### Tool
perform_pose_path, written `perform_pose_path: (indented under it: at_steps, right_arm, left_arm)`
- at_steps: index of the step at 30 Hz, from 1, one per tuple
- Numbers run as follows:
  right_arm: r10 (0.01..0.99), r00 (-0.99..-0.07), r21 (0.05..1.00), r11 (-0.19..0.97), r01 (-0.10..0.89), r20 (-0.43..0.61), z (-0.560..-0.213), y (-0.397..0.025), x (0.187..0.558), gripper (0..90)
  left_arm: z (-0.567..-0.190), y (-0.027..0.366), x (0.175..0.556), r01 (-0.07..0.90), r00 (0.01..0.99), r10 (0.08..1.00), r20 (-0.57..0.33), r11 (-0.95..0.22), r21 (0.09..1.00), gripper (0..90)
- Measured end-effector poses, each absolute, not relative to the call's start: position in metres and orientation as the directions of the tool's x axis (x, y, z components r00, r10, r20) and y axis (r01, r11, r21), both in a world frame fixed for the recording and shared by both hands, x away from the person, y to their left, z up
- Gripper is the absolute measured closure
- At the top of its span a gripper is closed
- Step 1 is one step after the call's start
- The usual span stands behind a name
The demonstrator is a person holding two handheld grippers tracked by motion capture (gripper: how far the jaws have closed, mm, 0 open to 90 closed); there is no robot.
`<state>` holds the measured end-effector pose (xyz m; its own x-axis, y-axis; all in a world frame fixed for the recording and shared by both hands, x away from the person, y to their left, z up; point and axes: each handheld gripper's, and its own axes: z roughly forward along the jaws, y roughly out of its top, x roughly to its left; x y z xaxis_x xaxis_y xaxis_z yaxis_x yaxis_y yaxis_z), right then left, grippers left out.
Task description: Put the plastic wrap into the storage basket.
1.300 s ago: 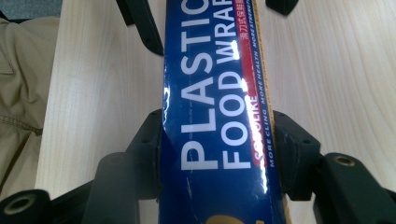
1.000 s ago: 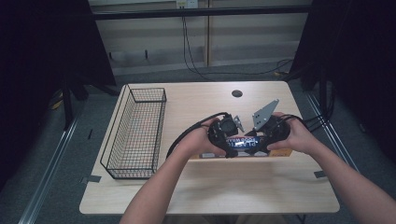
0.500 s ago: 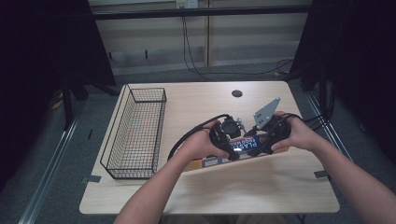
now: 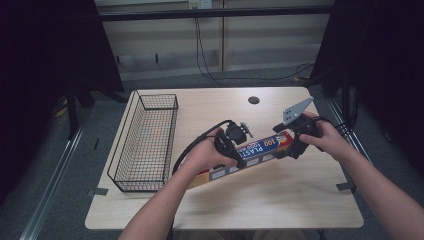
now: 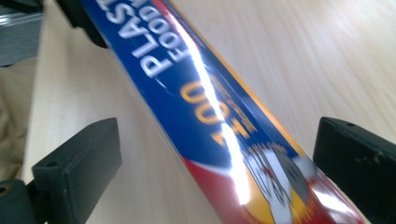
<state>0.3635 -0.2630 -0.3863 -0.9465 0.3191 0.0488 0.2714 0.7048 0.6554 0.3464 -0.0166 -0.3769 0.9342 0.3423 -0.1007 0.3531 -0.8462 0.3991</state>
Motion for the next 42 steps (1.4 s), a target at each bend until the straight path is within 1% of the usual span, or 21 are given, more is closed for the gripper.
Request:
perform_pose_path:
  at_steps: [2, 3, 4, 6, 7, 8, 10, 14, 16, 17, 22, 24, 29, 31, 32, 36, 39, 42]
  right_arm:
    - [0.356, -0.933, 0.662, 0.689, 0.295, 0.045, -0.385, -0.265, 0.363, 1.0]
    - [0.356, -0.933, 0.662, 0.689, 0.295, 0.045, -0.385, -0.265, 0.363, 1.0]
    - [0.395, -0.918, 0.668, 0.675, 0.313, 0.031, -0.386, -0.268, 0.364, 1.5]
    - [0.404, -0.914, 0.67, 0.67, 0.319, 0.032, -0.386, -0.269, 0.364, 1.5]
    - [0.412, -0.911, 0.673, 0.665, 0.324, 0.031, -0.386, -0.27, 0.364, 1.7]
    - [0.414, -0.91, 0.675, 0.662, 0.325, 0.033, -0.386, -0.271, 0.364, 1.6]
    - [0.433, -0.901, 0.674, 0.661, 0.331, 0.018, -0.386, -0.271, 0.362, 1.7]
    - [0.439, -0.898, 0.673, 0.665, 0.324, -0.003, -0.386, -0.27, 0.357, 1.7]
    - [0.463, -0.886, 0.671, 0.663, 0.333, -0.018, -0.388, -0.268, 0.354, 1.9]
    - [0.478, -0.878, 0.674, 0.656, 0.341, -0.02, -0.389, -0.268, 0.352, 1.9]
    - [0.482, -0.876, 0.68, 0.649, 0.341, -0.02, -0.395, -0.264, 0.346, 1.8]
    - [0.486, -0.874, 0.68, 0.648, 0.343, -0.021, -0.398, -0.263, 0.344, 1.8]
    - [0.492, -0.87, 0.68, 0.643, 0.353, -0.014, -0.403, -0.262, 0.339, 1.8]
    - [0.492, -0.87, 0.68, 0.643, 0.352, -0.015, -0.404, -0.262, 0.338, 1.8]
    - [0.497, -0.868, 0.68, 0.639, 0.359, -0.008, -0.405, -0.262, 0.337, 1.8]
    - [0.511, -0.86, 0.698, 0.609, 0.377, 0.018, -0.41, -0.264, 0.333, 1.8]
    - [0.513, -0.858, 0.693, 0.616, 0.375, 0.009, -0.411, -0.265, 0.331, 1.8]
    - [0.519, -0.855, 0.69, 0.618, 0.377, 0.002, -0.413, -0.264, 0.328, 1.8]
  left_arm:
    - [-0.378, -0.013, 0.349, 0.38, 0.923, 0.37, -0.104, -0.838, 0.392, 43.5]
    - [-0.378, -0.01, 0.349, 0.382, 0.922, 0.375, -0.098, -0.838, 0.39, 43.5]
    - [-0.378, -0.008, 0.35, 0.382, 0.922, 0.375, -0.096, -0.838, 0.39, 43.5]
    - [-0.378, -0.004, 0.35, 0.403, 0.913, 0.394, -0.107, -0.828, 0.39, 43.5]
    - [-0.378, -0.002, 0.351, 0.397, 0.915, 0.39, -0.101, -0.831, 0.389, 43.5]
    - [-0.377, 0.001, 0.352, 0.416, 0.907, 0.407, -0.11, -0.823, 0.386, 43.5]
    - [-0.376, 0.005, 0.355, 0.434, 0.897, 0.429, -0.104, -0.813, 0.389, 43.4]
    - [-0.375, 0.014, 0.361, 0.469, 0.878, 0.466, -0.11, -0.793, 0.388, 43.4]
    - [-0.375, 0.019, 0.363, 0.499, 0.861, 0.496, -0.114, -0.779, 0.381, 43.5]
    - [-0.375, 0.019, 0.363, 0.499, 0.861, 0.496, -0.114, -0.779, 0.381, 43.5]
    - [-0.375, 0.026, 0.368, 0.543, 0.833, 0.541, -0.118, -0.754, 0.37, 43.4]
    - [-0.374, 0.028, 0.37, 0.543, 0.832, 0.544, -0.108, -0.758, 0.362, 43.5]
    - [-0.372, 0.03, 0.371, 0.57, 0.811, 0.574, -0.113, -0.73, 0.377, 43.4]
    - [-0.369, 0.031, 0.372, 0.577, 0.806, 0.581, -0.112, -0.731, 0.363, 43.4]
    - [-0.37, 0.031, 0.371, 0.579, 0.802, 0.587, -0.109, -0.721, 0.382, 43.4]
    - [-0.367, 0.034, 0.372, 0.589, 0.795, 0.597, -0.107, -0.717, 0.374, 43.4]
    - [-0.366, 0.036, 0.372, 0.617, 0.769, 0.629, -0.112, -0.686, 0.384, 43.5]
    - [-0.364, 0.041, 0.374, 0.634, 0.756, 0.646, -0.109, -0.679, 0.371, 43.4]
